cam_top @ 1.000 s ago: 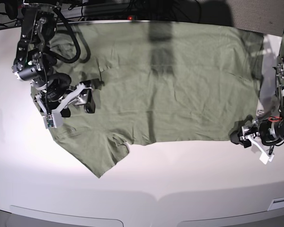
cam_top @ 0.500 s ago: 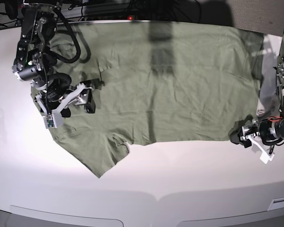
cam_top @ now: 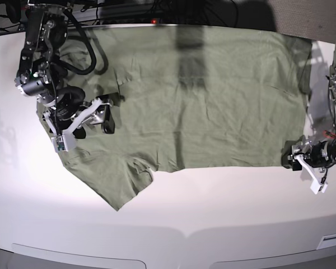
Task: Fold the T-shirt properly
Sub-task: 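Move the left gripper to the shirt's hem corner and grasp it, then move the right gripper to the opposite hem corner and grasp it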
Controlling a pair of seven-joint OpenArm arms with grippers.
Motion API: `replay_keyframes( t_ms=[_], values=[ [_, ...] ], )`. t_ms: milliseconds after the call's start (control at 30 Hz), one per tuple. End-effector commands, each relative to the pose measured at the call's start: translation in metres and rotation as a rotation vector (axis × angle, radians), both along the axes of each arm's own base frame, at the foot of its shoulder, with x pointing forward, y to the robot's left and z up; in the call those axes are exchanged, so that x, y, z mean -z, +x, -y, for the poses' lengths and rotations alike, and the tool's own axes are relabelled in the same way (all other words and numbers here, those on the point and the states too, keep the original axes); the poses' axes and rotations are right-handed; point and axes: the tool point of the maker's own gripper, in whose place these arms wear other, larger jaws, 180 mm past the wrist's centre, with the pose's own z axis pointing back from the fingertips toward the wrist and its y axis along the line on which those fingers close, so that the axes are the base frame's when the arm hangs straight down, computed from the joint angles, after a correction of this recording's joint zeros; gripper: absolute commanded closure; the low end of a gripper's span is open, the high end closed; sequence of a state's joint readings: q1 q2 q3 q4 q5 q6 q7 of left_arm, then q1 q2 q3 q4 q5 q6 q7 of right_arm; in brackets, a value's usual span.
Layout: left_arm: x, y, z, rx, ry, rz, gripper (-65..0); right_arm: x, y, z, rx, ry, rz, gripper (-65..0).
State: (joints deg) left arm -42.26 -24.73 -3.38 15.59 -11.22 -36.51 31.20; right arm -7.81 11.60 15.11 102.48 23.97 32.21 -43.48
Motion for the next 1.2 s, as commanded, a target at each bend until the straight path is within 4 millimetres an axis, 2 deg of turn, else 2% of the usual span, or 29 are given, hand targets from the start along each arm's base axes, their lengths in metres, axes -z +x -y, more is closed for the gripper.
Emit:
replay_keyframes(
  t_ms=[0, 133, 233, 433, 533, 733, 800, 833, 1000, 1167],
  values=[
    [0.003, -0.010, -0.008, 0.004, 0.025, -0.078, -45.2, -0.015, 0.008, 0.000, -0.008, 0.002, 0.056, -47.5],
    [0.008, -0.027, 0.007, 0.005, -0.053, -0.188, -45.0, -0.016, 0.009, 0.000, -0.006, 0.006, 0.065, -47.5],
    [0.005, -0.025, 0.013, -0.004, -0.097, -0.179, -45.0, -0.016, 0.009, 0.000, -0.007, 0.007, 0.065, -47.5],
    [-0.005, -0.023, 0.045, 0.018, -0.257, -0.178, -45.0, -0.016, 0.009, 0.000, -0.007, 0.007, 0.065, -47.5],
    [-0.006, -0.019, 0.045, 0.014, -0.255, -0.159, -45.0, -0.016, 0.009, 0.000, -0.007, 0.007, 0.065, -47.5],
    [-0.005, -0.009, 0.031, 0.015, -0.171, -0.089, -43.8, -0.016, 0.009, 0.000, -0.007, 0.007, 0.064, -47.5],
    [-0.003, -0.010, 0.028, 0.024, -0.146, -0.089, -38.6, -0.016, 0.009, 0.000, -0.007, 0.007, 0.065, -47.5],
    [-0.003, -0.009, 0.028, 0.024, -0.141, -0.085, -34.0, -0.016, 0.009, 0.000, -0.007, 0.007, 0.065, -47.5],
    [-0.009, 0.002, 0.027, 0.002, -0.150, -0.018, -0.7, -0.016, 0.008, 0.000, -0.007, 0.007, 0.064, -47.5],
    [-0.016, 0.014, 0.025, -0.023, -0.161, 0.059, 0.0, -0.015, 0.008, 0.000, -0.008, 0.005, 0.057, -47.5]
  ],
)
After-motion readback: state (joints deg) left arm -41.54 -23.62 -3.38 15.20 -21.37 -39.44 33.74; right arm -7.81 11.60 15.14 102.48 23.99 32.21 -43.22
